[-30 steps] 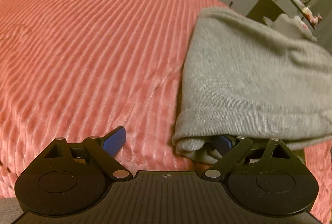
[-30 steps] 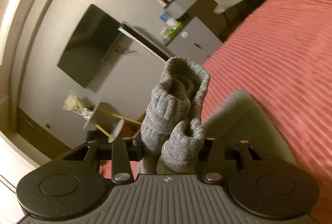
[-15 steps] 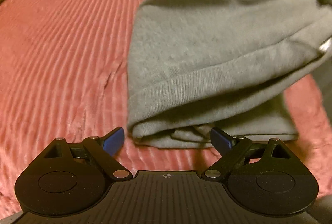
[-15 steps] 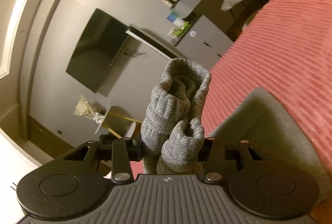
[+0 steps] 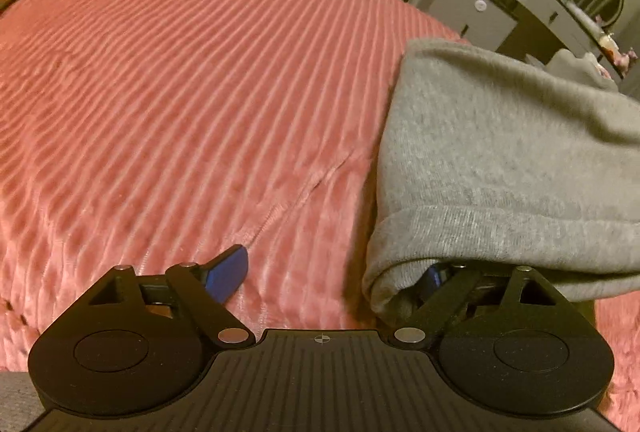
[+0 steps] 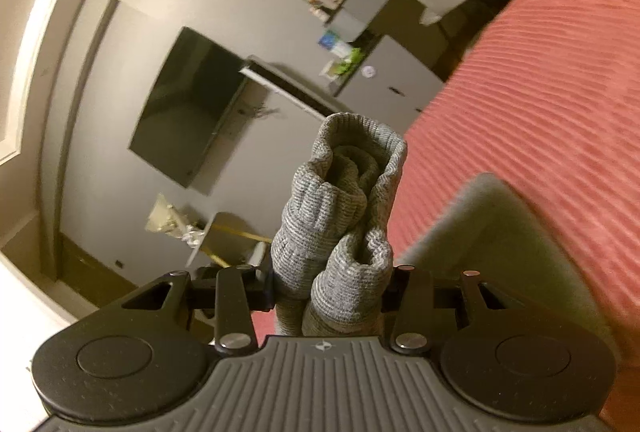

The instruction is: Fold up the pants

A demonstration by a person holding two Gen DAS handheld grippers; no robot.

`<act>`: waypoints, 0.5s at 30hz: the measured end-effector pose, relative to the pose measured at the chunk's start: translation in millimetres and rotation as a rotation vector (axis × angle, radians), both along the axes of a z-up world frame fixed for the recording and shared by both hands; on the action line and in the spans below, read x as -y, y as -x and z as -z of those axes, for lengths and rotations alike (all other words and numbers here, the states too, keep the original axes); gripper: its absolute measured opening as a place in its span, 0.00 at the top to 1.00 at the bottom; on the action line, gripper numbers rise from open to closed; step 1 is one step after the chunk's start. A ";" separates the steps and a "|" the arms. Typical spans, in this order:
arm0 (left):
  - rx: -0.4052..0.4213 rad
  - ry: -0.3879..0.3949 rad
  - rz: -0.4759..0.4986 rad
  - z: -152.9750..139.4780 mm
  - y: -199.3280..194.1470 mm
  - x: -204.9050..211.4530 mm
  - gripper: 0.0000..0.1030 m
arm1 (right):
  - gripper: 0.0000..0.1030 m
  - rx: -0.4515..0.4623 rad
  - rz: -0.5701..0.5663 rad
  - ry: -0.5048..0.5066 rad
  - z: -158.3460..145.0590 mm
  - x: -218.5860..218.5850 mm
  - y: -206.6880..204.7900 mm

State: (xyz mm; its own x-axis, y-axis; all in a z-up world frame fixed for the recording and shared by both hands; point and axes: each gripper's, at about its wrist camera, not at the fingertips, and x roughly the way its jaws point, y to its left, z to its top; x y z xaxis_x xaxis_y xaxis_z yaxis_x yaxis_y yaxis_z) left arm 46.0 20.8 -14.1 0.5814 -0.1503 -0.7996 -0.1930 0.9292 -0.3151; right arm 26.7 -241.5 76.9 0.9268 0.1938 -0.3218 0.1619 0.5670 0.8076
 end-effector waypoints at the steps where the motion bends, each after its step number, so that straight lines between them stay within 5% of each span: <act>1: 0.002 -0.008 0.001 -0.6 0.4 0.4 0.15 | 0.59 -0.016 0.006 0.011 5.3 2.5 1.2; 12: -0.031 0.039 0.063 -2.8 2.6 0.6 0.16 | 0.59 -0.128 0.026 0.183 47.0 14.5 18.6; 15: -0.040 0.036 0.091 -10.3 14.2 -2.5 0.17 | 0.43 -0.251 0.041 0.260 62.3 20.4 21.2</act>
